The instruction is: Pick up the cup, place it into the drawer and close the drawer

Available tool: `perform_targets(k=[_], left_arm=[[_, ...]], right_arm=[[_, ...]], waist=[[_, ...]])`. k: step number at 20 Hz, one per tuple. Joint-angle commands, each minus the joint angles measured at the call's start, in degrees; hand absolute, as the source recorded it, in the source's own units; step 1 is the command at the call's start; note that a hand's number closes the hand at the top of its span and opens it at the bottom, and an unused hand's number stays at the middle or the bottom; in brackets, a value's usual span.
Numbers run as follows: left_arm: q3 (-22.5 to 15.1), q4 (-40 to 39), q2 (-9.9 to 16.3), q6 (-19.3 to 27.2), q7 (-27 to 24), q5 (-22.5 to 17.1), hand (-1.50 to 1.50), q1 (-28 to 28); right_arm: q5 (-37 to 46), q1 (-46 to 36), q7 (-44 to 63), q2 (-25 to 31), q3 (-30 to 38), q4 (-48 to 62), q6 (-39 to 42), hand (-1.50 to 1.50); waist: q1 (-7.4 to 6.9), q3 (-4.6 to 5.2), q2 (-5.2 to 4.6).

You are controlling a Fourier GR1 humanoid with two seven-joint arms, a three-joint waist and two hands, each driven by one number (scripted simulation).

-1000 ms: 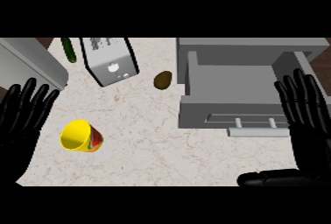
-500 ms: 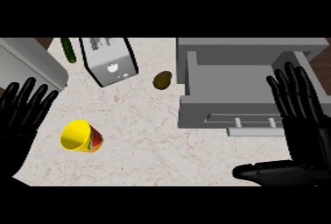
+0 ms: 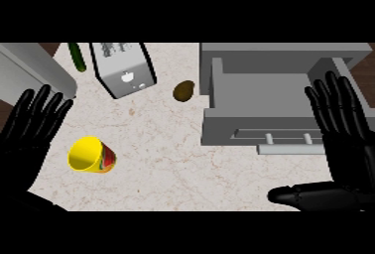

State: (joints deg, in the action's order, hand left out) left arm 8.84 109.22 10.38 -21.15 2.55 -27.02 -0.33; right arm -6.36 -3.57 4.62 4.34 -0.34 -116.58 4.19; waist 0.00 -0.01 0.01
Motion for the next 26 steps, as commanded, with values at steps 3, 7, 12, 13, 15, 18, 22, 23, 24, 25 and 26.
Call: perform_targets(k=[3,7,12,13,15,18,22,23,24,25,26], left_arm=[[0.39,0.01,-0.71,-0.41,0.45,1.5,-1.5,0.9],[4.98,-7.25,2.63,-4.82,-2.29,-0.17,-1.5,-0.44],[4.1,-11.99,0.75,-5.42,-6.21,5.63,-1.5,2.27],[4.85,-12.83,1.77,-5.37,-5.17,4.75,-1.5,0.94],[3.48,-13.32,-0.77,-5.6,-9.84,9.21,-1.5,4.11],[4.68,-12.67,-0.22,-5.41,-8.32,8.69,-1.5,5.46],[6.66,-26.45,0.67,-9.2,-20.3,13.64,-1.5,4.23],[5.89,-23.98,-0.12,-6.29,-18.16,14.79,-1.5,3.15],[6.12,-28.04,1.45,-6.99,-18.02,15.32,-1.5,0.38],[7.5,-29.28,2.09,-9.11,-21.55,14.92,-1.5,2.5],[8.08,-29.89,3.18,-10.37,-21.32,14.09,-1.5,2.25]], right_arm=[[-1.5,-1.02,1.18,1.19,2.89,-1.14,0.88,-1.5],[3.71,-0.49,-2.4,-2.4,-1.85,2.45,-1.49,-1.5],[1.53,-3.46,2.27,0.23,0.84,0.59,-0.56,-1.5],[1.74,6.43,-0.75,-1.64,-2.37,-5.29,0.9,-1.5],[1.35,-6.21,4.36,-0.36,0.74,0.03,-1.74,-1.5],[1.95,-0.2,1.03,-0.67,-0.17,-0.75,0.14,-1.5],[-2.44,-4.17,6.7,0.73,2.67,-2.75,0.01,-1.5],[-4.2,-1.11,3.27,2.29,5.26,-2.46,2.84,-1.5],[-1.4,-4.34,5.57,1.77,3.35,-1.14,0.84,-1.5],[-3.13,-1.99,4.66,1.56,3.59,-2.68,2.07,-1.5],[0.84,0.73,2.47,-0.45,0.06,-3.44,1.17,-1.5]], waist=[[-0.04,0.01,0.03],[-0.04,0.01,-0.02],[-0.05,0.02,-0.02],[0.26,0.01,0.03],[-0.15,0.03,-0.02],[-0.1,0.01,0.02],[0.03,0.05,-0.05],[0.05,0.01,-0.01],[0.05,0.03,-0.04],[0.03,0.02,-0.01],[0.04,0.02,0.0]])
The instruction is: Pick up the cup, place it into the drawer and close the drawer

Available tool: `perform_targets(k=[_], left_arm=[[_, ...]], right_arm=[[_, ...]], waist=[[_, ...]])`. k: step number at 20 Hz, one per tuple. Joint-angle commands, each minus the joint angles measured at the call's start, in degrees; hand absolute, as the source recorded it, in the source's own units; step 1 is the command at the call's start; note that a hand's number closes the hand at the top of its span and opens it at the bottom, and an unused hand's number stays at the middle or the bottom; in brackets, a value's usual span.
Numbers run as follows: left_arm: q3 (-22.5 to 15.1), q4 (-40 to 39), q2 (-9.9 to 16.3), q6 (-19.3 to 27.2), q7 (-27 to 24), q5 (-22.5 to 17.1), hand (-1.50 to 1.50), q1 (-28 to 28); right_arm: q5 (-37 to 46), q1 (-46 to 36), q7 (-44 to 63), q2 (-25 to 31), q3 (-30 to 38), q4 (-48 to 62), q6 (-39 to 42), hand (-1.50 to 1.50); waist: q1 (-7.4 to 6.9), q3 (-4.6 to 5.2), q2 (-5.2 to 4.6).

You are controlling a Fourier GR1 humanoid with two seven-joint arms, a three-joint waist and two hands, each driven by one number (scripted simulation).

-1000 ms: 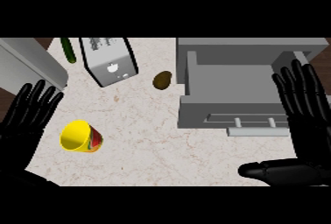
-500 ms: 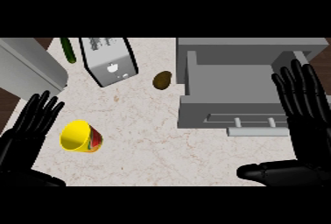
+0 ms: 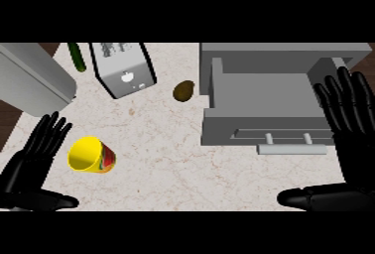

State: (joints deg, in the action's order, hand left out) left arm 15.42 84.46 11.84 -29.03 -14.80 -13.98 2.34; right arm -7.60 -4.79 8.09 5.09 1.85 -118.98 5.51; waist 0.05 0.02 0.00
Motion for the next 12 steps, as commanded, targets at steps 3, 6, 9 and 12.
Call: perform_targets(k=[3,6,9,12], left_arm=[[1.34,-10.44,1.61,-2.59,-6.34,2.53,-1.5,-1.97],[1.81,-17.57,3.52,-2.79,-8.57,4.03,-1.5,-7.41],[-0.74,-16.71,0.91,-0.23,-11.36,8.33,-1.5,-3.4],[0.14,-17.33,1.31,-0.86,-9.97,5.91,-1.5,-4.65]], right_arm=[[0.14,-0.9,0.33,-0.6,-0.24,0.41,-0.17,-1.5],[0.27,-5.76,1.01,-0.45,0.94,4.59,-1.32,-1.5],[-2.04,0.55,0.18,0.32,2.59,-0.48,0.78,-1.5],[-4.09,-0.94,1.93,1.37,3.44,-1.09,2.13,-1.5]], waist=[[-0.04,0.0,-0.01],[-0.05,0.01,-0.07],[0.02,-0.01,0.01],[-0.06,-0.02,0.03]])
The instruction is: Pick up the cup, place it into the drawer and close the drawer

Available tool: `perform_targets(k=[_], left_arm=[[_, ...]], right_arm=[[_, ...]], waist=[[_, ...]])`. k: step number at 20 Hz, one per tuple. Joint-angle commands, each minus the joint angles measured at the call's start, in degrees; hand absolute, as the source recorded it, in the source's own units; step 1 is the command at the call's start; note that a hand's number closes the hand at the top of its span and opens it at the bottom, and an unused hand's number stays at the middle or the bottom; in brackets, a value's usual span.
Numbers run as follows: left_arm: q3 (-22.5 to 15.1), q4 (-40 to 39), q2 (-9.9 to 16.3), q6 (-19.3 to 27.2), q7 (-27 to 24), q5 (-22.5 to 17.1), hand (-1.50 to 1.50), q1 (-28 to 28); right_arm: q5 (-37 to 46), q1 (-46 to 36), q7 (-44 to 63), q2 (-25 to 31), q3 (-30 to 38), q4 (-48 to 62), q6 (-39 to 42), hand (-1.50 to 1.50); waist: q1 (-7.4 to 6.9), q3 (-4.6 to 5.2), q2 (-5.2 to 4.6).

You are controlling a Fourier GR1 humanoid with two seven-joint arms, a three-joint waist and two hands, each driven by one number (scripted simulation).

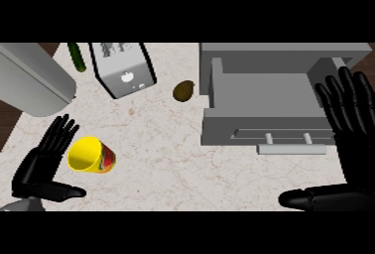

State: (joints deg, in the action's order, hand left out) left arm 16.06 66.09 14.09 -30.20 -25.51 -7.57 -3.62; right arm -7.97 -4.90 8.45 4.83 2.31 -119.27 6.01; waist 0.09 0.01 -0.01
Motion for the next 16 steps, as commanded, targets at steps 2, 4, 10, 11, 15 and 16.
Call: perform_targets(k=[2,4,10,11,15,16], left_arm=[[0.88,-12.13,2.12,-1.29,-8.29,2.77,-1.5,-3.74],[0.27,-12.09,1.53,-0.41,-8.16,2.94,-1.5,-3.99],[1.5,-28.01,4.09,1.07,-15.87,5.26,-1.5,-12.75],[0.72,-25.38,3.3,1.8,-12.8,4.65,-1.5,-12.87],[-0.62,-28.41,3.76,2.24,-20.92,7.11,-1.5,-8.77],[-0.54,-27.44,3.32,1.81,-15.45,5.17,-1.5,-11.31]], right_arm=[[0.07,-4.08,-1.57,-0.52,0.8,6.05,-0.56,-1.5],[-1.49,-2.97,5.59,-0.1,0.05,-2.58,-1.53,-1.5],[0.0,-2.53,3.69,-0.29,-0.75,-1.65,-1.1,-1.5],[-0.73,0.88,-3.45,0.04,0.65,3.0,2.21,-1.5],[-0.86,-4.37,2.79,0.45,0.62,1.55,-0.08,-1.5],[0.25,-2.73,0.8,-0.58,-0.62,1.92,-0.02,-1.5]], waist=[[-0.01,0.01,-0.06],[0.06,0.01,0.01],[0.38,0.04,-0.07],[0.26,0.0,-0.05],[0.06,0.02,-0.03],[0.07,0.0,-0.01]])
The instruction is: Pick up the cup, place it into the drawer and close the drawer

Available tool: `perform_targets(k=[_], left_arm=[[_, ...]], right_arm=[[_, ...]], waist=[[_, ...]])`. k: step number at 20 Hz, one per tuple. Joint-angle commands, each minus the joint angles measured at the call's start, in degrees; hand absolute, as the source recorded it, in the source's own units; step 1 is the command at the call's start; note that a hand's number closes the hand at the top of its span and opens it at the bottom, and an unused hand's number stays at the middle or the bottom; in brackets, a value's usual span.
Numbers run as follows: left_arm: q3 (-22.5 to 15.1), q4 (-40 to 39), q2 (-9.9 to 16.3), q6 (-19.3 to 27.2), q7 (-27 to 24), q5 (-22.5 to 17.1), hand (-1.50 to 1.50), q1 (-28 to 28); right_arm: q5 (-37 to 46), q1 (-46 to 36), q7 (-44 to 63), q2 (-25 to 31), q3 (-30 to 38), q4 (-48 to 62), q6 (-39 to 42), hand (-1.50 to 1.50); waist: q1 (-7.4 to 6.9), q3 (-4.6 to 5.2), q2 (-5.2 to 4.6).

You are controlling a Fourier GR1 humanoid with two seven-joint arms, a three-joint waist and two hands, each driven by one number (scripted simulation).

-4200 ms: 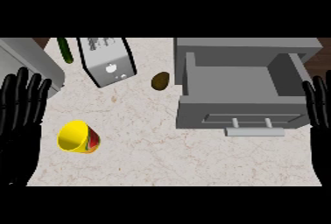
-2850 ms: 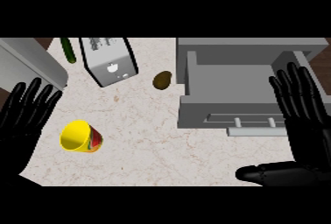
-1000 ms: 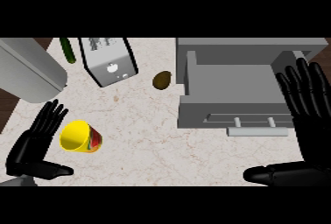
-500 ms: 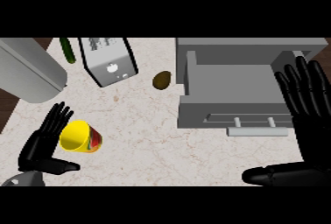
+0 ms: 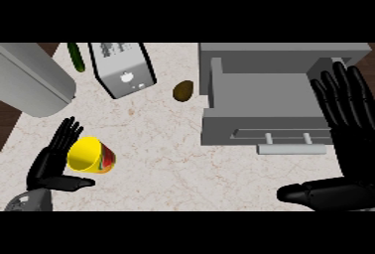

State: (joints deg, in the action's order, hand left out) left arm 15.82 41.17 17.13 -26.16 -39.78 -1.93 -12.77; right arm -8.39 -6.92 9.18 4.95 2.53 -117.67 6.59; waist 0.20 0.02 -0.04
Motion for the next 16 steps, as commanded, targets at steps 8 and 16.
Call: perform_targets(k=[8,16], left_arm=[[-1.61,-14.35,2.48,-2.78,-10.9,2.95,-1.5,-6.02],[-2.51,-16.97,-0.74,-3.43,-13.63,2.03,-1.5,-6.76]], right_arm=[[-0.72,1.34,0.43,0.23,-0.35,-1.62,1.23,-1.5],[0.56,1.95,3.38,-0.98,-1.88,-5.62,-1.08,-1.5]], waist=[[0.28,0.03,-0.07],[0.38,0.06,-0.04]])
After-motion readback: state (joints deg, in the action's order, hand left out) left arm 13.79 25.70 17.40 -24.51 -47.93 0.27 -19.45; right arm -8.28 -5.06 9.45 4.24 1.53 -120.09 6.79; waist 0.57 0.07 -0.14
